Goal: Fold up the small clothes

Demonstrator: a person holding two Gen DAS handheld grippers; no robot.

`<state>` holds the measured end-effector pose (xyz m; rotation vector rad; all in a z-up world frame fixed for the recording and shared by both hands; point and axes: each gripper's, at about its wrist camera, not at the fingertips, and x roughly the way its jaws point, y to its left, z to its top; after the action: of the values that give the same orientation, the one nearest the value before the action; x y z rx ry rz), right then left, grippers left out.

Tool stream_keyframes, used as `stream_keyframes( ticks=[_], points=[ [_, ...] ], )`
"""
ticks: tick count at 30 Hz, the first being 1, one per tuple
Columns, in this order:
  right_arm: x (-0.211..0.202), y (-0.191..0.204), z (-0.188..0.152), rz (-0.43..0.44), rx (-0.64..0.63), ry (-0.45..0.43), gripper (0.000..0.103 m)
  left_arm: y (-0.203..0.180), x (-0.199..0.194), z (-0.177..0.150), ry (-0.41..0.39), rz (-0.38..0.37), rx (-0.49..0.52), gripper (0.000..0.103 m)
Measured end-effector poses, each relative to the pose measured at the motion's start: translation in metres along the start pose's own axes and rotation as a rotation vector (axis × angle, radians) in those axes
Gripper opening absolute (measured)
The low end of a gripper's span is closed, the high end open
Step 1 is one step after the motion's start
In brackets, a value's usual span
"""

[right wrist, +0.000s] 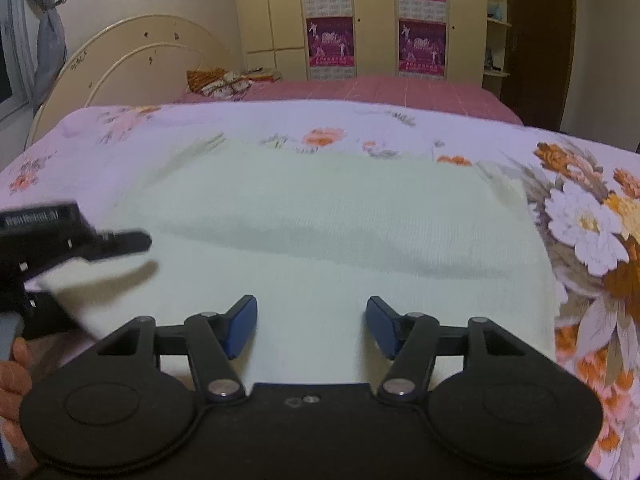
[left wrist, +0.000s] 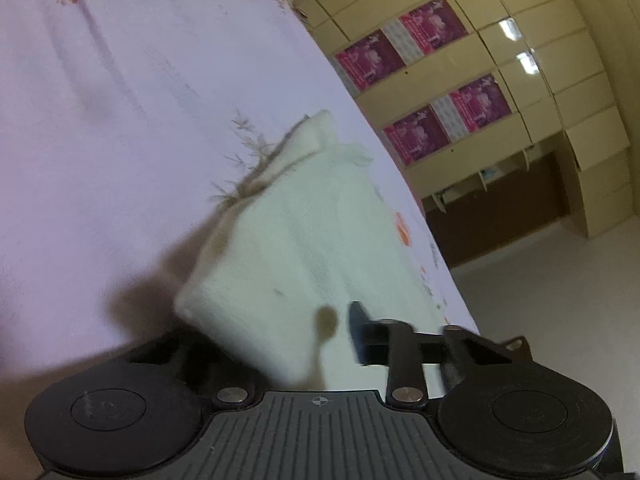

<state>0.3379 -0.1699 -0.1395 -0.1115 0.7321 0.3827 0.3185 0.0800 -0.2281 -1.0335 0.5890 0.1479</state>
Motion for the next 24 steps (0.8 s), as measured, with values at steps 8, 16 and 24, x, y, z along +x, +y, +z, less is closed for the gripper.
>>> stream_keyframes(
  ticks=[8, 16, 24],
  points=[
    [0.033, 0.005, 0.024, -0.088, -0.056, -0.038, 0.043, -0.006, 0.003, 0.004, -0.003, 0.009, 0.063, 0.008],
    [0.045, 0.022, 0.0, -0.152, -0.2, -0.055, 0.046, -0.063, -0.006, 0.01, -0.035, -0.083, 0.325, 0.008],
    [0.005, -0.025, 0.005, -0.094, 0.086, -0.133, 0.044, -0.147, 0.019, -0.015, 0.117, -0.229, 0.614, 0.008]
  ],
)
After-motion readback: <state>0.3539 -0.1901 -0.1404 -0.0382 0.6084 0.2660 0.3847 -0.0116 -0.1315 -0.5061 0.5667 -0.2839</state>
